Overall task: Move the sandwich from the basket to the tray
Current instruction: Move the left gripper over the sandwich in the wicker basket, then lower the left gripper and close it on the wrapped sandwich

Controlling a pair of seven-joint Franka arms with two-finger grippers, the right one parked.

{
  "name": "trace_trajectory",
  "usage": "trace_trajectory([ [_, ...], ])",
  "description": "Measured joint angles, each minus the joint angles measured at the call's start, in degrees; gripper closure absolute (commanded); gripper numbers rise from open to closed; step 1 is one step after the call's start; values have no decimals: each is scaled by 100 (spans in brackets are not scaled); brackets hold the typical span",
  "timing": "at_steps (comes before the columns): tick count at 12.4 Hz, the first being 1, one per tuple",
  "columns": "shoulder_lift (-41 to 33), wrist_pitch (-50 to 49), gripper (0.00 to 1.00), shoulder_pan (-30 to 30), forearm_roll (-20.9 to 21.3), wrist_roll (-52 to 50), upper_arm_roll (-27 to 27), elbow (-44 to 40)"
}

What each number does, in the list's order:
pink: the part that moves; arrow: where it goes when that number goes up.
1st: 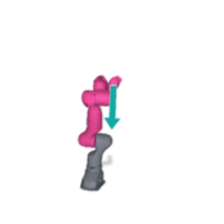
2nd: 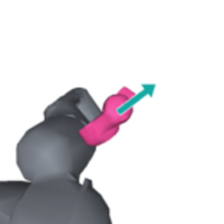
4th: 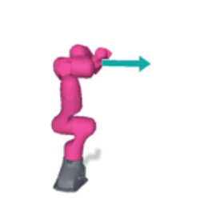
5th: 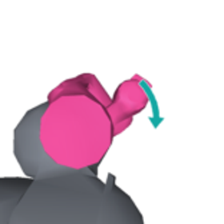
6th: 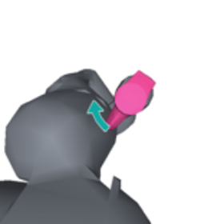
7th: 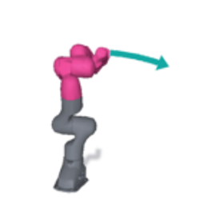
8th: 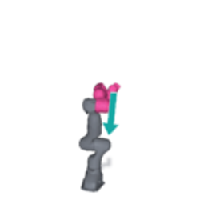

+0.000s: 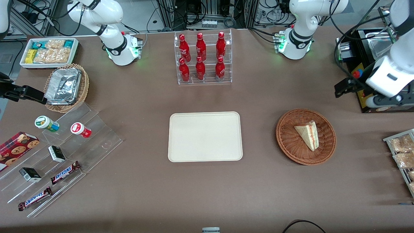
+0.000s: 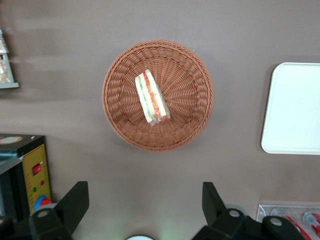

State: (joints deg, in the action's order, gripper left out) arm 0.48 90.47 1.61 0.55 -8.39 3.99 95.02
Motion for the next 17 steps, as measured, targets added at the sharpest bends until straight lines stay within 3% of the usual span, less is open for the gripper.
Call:
trace_trajectory([
  [11, 126, 3460, 0, 0, 3, -1389, -7, 2861],
  [17, 973, 3956, 0, -1, 4, -1696, -89, 3043],
])
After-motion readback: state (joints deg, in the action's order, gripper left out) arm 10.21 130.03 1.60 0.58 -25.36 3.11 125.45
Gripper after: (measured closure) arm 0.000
